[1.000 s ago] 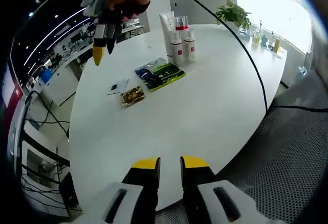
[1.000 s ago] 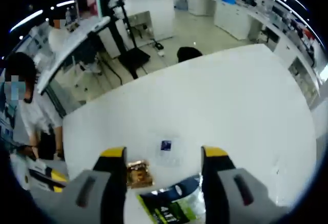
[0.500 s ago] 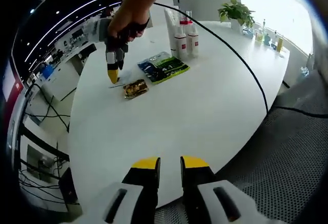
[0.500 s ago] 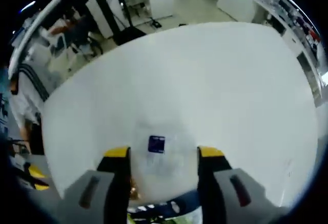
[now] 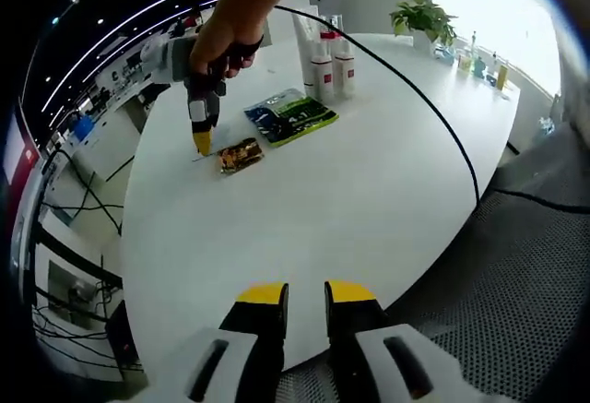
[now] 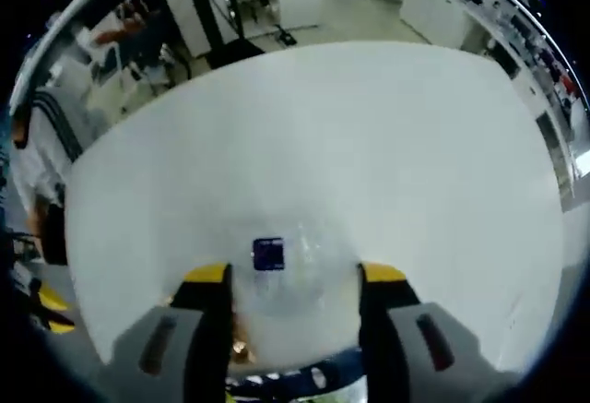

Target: Arrange the skincare products in the storage area until every visible bottle or jar stands upright without overlapping.

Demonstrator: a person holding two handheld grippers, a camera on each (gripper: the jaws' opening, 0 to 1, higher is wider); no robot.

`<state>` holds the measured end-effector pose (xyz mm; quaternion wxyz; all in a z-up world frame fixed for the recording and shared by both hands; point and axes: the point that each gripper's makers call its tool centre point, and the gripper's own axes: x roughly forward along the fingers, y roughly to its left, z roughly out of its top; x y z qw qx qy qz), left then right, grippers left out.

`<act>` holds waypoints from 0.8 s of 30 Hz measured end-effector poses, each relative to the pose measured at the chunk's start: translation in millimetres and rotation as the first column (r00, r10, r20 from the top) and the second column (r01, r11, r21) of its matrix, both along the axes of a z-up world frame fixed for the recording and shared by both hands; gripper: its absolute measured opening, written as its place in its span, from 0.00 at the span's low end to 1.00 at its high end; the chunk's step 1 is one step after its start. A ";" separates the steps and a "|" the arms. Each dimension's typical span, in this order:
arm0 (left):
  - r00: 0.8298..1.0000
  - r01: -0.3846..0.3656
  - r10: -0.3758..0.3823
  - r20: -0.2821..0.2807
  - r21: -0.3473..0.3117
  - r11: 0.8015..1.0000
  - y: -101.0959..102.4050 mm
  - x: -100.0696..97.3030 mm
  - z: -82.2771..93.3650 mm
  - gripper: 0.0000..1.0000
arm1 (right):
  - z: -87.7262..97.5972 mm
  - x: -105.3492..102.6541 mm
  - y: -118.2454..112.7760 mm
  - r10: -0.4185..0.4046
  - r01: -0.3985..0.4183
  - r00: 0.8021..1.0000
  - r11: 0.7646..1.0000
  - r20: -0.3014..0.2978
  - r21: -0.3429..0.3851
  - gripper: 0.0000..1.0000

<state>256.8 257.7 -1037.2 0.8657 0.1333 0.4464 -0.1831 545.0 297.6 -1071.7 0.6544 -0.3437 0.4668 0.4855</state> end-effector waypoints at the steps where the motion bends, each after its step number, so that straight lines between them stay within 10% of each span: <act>1: 1.000 0.000 0.000 0.000 0.001 1.000 0.2 0.0 0.0 0.17 | 0.2 0.4 0.0 0.002 -0.002 1.000 1.000 -0.001 0.000 0.51; 24: 1.000 -0.016 0.016 0.009 -0.003 1.000 1.3 0.1 1.3 0.17 | -0.3 -8.0 8.0 0.138 -0.138 0.990 0.990 -0.009 -0.024 0.29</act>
